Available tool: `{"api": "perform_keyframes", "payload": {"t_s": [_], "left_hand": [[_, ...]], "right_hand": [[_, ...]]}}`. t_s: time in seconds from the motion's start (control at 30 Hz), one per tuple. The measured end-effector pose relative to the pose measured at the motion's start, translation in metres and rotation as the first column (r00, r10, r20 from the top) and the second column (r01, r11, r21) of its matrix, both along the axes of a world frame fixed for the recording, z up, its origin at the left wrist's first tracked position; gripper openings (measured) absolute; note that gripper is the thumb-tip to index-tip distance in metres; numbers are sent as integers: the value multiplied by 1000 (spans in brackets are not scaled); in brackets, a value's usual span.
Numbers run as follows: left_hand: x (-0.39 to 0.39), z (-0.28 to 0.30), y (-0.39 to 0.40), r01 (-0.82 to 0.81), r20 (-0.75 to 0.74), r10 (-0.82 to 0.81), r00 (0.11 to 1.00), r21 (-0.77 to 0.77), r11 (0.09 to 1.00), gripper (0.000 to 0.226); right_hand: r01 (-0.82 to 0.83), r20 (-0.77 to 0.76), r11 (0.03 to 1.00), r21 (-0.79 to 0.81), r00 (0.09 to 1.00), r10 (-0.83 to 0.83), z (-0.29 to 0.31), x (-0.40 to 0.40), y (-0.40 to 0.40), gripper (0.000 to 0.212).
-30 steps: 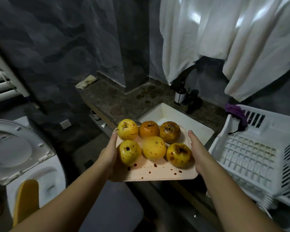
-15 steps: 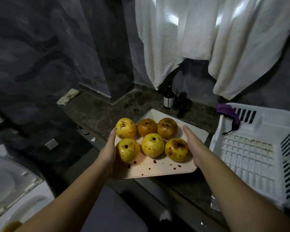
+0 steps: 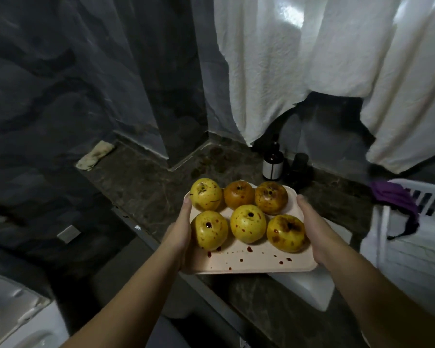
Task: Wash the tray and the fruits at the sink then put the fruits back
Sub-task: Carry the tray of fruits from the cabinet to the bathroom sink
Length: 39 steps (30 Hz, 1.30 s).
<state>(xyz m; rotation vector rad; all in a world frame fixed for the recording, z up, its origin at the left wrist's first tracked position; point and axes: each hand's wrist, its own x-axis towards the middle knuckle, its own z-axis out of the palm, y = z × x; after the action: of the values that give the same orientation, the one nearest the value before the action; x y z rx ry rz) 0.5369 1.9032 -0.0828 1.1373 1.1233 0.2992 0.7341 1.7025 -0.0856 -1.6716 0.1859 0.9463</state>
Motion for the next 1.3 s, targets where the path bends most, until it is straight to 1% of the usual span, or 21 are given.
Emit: {"api": "perform_keyframes", "payload": {"t_s": [0.13,0.23,0.33,0.47,0.53,0.63,0.73,0.8,0.9,0.93,1.07,1.1,1.2,1.3], "left_hand": [[26,-22,41,-48,-9,48,999,17,999,107],[37,-26,57,-60,-23,60,998,6,998,107],[46,-25,67,-58,-33,58,998,19,998,106],[52,-24,72,-96,-91,100,991,45,994,117],[50,-22,71,-118,-105,123,987,50,992,117],[42,-18,74,-133,-108,139,984,55,990,115],[33,-14,83,-149,-74,152,986,45,988,120],[27,-14,92,-160,-66,162,985,29,987,115],[18,-18,114,-177,-68,177,982,8,984,92],[14,-20,123,-176,-77,176,981,3,984,91],[3,-32,166,-196,-77,194,978,-14,981,112],[2,-37,176,-209,-70,208,976,-11,978,114],[-6,-53,219,-267,-79,265,961,-17,963,108],[-18,-67,256,-316,-116,311,943,-28,948,106]], "right_hand": [[-18,-39,1000,3,999,18,-20,31,40,75],[-53,-70,997,47,996,56,-27,44,56,71],[-70,-68,996,61,995,74,-29,55,69,70],[-87,-37,995,47,995,89,-27,63,77,73],[-113,-55,992,55,992,116,-26,61,80,75],[-154,-68,987,55,985,158,-25,55,84,83],[-203,-50,977,60,977,206,-24,50,93,90],[-218,-33,973,72,975,221,-23,48,102,91],[-237,-28,968,87,970,240,-23,45,125,86],[-247,-36,965,90,967,251,-23,43,134,86],[-249,-86,954,170,960,266,-32,34,179,71],[-252,-104,949,192,956,274,-35,31,187,68],[-272,-177,934,230,932,315,-52,24,228,64],[-283,-191,935,213,927,324,-68,16,266,63]]}}
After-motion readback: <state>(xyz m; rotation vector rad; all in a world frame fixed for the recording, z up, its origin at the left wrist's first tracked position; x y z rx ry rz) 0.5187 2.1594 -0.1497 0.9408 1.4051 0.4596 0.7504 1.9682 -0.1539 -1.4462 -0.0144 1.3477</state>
